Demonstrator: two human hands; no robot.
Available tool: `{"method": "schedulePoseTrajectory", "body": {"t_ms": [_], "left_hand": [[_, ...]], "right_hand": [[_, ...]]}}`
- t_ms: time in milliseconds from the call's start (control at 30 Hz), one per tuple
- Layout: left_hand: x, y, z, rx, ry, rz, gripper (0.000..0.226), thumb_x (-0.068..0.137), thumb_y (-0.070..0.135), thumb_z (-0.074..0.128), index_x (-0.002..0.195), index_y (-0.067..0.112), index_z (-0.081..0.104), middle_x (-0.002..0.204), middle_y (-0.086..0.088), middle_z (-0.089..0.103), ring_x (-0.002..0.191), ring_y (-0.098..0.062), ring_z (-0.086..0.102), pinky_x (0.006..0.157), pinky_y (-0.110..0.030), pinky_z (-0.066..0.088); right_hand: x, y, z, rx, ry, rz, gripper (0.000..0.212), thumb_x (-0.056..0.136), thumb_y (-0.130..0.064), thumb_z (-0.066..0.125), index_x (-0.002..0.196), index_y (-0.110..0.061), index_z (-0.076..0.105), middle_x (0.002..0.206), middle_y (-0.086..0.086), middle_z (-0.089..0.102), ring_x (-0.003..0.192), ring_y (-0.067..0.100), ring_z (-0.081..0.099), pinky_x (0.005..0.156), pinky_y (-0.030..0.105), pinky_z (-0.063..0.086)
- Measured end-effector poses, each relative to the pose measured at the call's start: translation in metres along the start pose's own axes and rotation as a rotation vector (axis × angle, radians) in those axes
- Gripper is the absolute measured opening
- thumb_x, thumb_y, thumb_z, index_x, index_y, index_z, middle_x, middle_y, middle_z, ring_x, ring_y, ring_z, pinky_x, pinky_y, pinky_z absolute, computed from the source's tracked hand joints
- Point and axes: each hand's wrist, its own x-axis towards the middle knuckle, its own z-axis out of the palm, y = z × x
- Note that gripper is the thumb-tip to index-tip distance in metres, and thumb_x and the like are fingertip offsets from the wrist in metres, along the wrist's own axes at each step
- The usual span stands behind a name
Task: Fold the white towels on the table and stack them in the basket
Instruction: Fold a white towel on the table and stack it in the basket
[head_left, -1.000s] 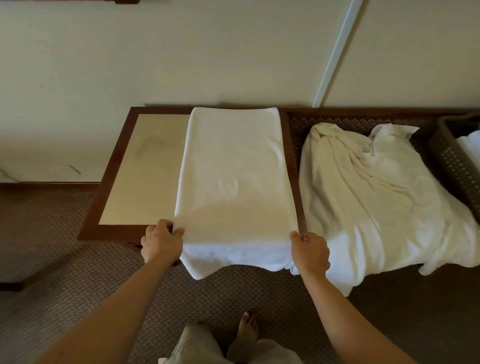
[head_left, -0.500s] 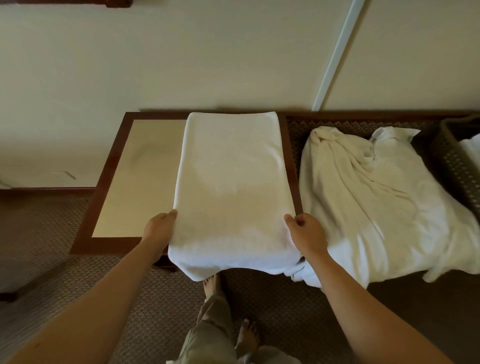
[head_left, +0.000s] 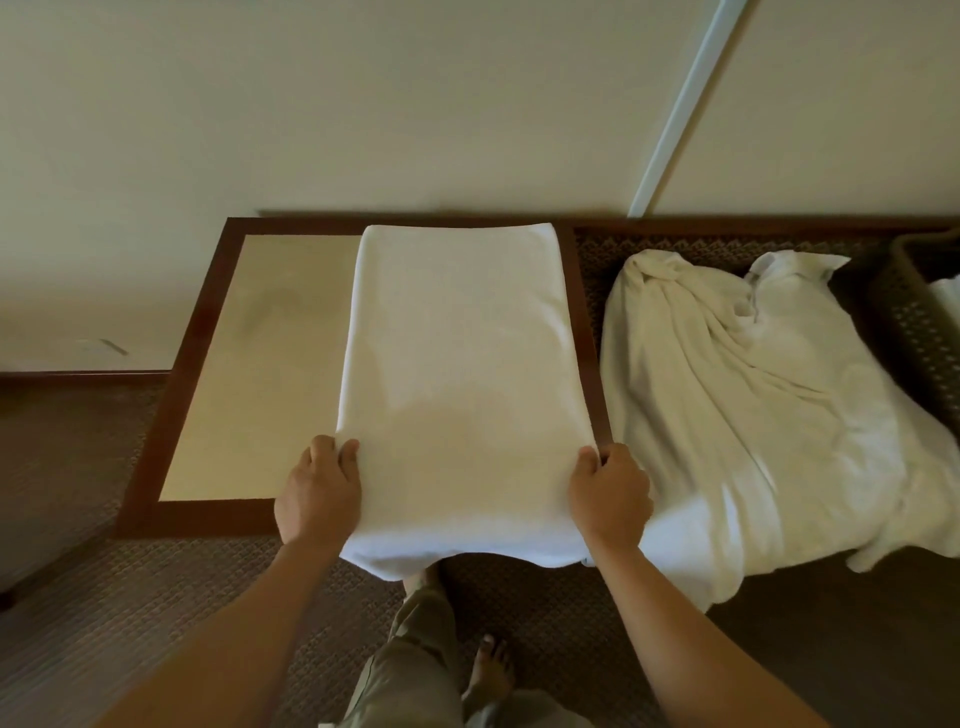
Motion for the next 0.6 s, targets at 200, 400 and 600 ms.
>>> {"method": "schedulePoseTrajectory", "body": {"t_ms": [200, 400, 600], "left_hand": [[-0.006, 0.019, 0.002, -0.035, 0.123, -0.008, 0.034, 0.099, 0.023, 0.053, 0.131, 0.017, 0.045, 0.145, -0.014, 0.043, 0.124, -0.039, 0.049, 0.099, -0.056, 0.044], [-0.005, 0.047, 0.033, 0.204, -0.267, 0.503, 0.068, 0.099, 0.059, 0.008, 0.162, 0.037, 0.015, 0.172, 0.004, -0.006, 0.158, -0.021, -0.010, 0.126, -0.052, -0.006], [0.005, -0.011, 0.018, 0.318, -0.251, 0.303, 0.069, 0.098, 0.067, -0.004, 0.159, 0.038, -0.019, 0.168, 0.006, -0.026, 0.156, -0.026, -0.019, 0.125, -0.056, -0.008]], "right_hand": [[-0.003, -0.018, 0.005, -0.150, 0.082, -0.167, 0.043, 0.093, -0.015, 0.053, 0.136, -0.018, 0.051, 0.142, 0.011, 0.050, 0.128, 0.036, 0.048, 0.097, 0.056, 0.042], [-0.018, -0.042, 0.042, -0.469, -0.447, -0.713, 0.063, 0.106, -0.055, 0.015, 0.163, -0.036, -0.003, 0.170, -0.011, -0.017, 0.155, 0.020, -0.021, 0.124, 0.059, -0.006], [0.015, 0.002, 0.009, -0.572, -0.381, -0.398, 0.062, 0.104, -0.057, 0.005, 0.159, -0.040, -0.017, 0.165, -0.020, -0.027, 0.156, 0.023, -0.020, 0.121, 0.065, -0.008]]}}
